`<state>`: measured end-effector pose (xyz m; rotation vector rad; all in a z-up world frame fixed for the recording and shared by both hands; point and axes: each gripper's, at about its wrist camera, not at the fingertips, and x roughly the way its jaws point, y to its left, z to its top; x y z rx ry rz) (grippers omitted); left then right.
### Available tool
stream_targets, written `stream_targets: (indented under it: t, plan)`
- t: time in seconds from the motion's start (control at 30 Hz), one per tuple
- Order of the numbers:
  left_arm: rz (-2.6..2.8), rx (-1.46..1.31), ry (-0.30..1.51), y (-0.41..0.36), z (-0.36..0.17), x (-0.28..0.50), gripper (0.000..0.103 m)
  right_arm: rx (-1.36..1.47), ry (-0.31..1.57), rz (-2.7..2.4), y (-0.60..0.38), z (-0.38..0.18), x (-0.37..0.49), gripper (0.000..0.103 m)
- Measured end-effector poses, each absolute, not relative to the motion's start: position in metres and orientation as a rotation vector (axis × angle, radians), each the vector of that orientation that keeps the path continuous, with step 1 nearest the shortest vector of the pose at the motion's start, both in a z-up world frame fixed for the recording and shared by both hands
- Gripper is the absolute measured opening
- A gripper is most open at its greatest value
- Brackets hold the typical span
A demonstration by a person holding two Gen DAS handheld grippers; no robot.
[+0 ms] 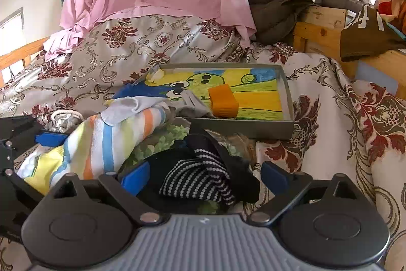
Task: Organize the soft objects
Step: 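Grasp the striped cloth with the left tool while the right tool grasps the black striped sock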
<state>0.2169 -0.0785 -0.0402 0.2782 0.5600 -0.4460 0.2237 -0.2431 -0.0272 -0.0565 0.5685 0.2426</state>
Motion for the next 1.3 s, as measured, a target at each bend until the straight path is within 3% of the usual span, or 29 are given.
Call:
stream_targets:
  t: [0.17,0.37,0.57,0.67,0.73,0.83,1.03,1.3]
  plan:
    - [-0.436,0.135,0.612,-0.065,-0.04,0.227,0.09,-0.038,0.585,0.246,-0.242,-0.031,0.226,0.089]
    - [-0.423,-0.035,0.646,-0.051,-0.04,0.236,0.079,0.013,0.587,0.268,-0.245,-0.031,0.228,0.073]
    - [-0.393,-0.122,0.674,-0.038,-0.04,0.242,0.059,0.043,0.59,0.273,-0.247,-0.029,0.228,0.057]
    - [-0.386,-0.128,0.68,-0.037,-0.04,0.243,0.045,0.052,0.593,0.262,-0.248,-0.027,0.228,0.047]
    - [-0.382,-0.144,0.686,-0.035,-0.04,0.245,0.033,0.056,0.593,0.248,-0.25,-0.026,0.228,0.035]
    - [-0.382,-0.166,0.685,-0.033,-0.038,0.243,0.024,0.058,0.593,0.235,-0.252,-0.024,0.227,0.023]
    - [-0.391,-0.182,0.67,-0.036,-0.029,0.228,0.019,0.06,0.582,0.285,-0.25,-0.017,0.219,0.013]
    - [-0.394,-0.193,0.67,-0.036,-0.01,0.187,0.019,0.205,0.576,0.425,-0.257,-0.002,0.203,0.011]
